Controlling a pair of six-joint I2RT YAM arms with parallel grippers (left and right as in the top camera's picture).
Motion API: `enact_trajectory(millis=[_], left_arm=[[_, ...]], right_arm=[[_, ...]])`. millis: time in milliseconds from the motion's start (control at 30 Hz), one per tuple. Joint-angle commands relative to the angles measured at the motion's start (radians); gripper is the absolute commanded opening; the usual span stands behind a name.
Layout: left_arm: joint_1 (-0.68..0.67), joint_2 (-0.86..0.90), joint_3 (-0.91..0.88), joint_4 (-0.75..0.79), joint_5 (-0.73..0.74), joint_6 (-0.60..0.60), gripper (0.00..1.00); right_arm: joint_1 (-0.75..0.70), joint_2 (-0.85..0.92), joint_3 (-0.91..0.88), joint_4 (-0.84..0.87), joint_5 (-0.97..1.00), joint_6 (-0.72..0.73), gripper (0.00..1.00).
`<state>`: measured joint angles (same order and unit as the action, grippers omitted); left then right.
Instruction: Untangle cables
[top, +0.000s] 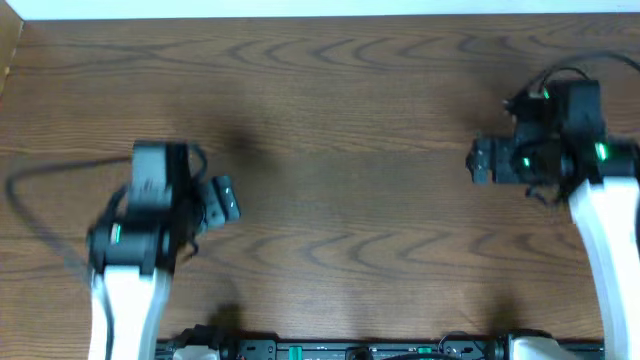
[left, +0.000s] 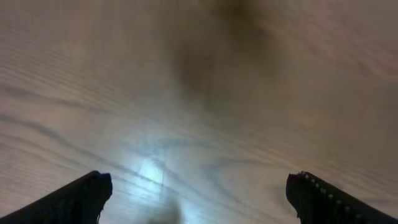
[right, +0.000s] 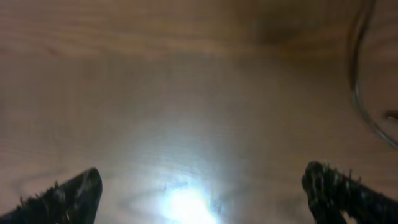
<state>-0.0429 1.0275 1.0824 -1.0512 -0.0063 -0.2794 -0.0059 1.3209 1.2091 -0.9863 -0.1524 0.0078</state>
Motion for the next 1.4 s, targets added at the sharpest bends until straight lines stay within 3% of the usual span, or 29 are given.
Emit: enact_trajectory(millis=[0, 133, 300, 1033, 1233, 1367], left_arm=[[0.000, -0.207, -0.127, 0.073, -0.009, 0.028, 0.95], [0.000, -0.410, -0.193, 0.061, -0.009, 0.016, 0.95], [0.000, -0.528, -0.193, 0.056, -0.009, 0.016, 0.95], [0.000, -0.537, -0.193, 0.054, -0.009, 0.016, 0.95], [0.000, -0.537, -0.193, 0.054, -0.009, 0.016, 0.95], [0.000, -0.537, -0.193, 0.054, -0.009, 0.016, 0.95]], right_arm=[[0.008, -0.216, -0.137, 0.093, 0.042, 0.014, 0.99], [0.008, -0.402, -0.212, 0.100, 0.042, 0.014, 0.99], [0.008, -0.533, -0.221, 0.031, 0.042, 0.014, 0.99], [0.007, -0.562, -0.222, -0.132, 0.056, -0.001, 0.99], [0.007, -0.594, -0.225, -0.075, 0.173, -0.036, 0.99], [0.008, -0.677, -0.267, 0.076, 0.172, -0.052, 0.99]])
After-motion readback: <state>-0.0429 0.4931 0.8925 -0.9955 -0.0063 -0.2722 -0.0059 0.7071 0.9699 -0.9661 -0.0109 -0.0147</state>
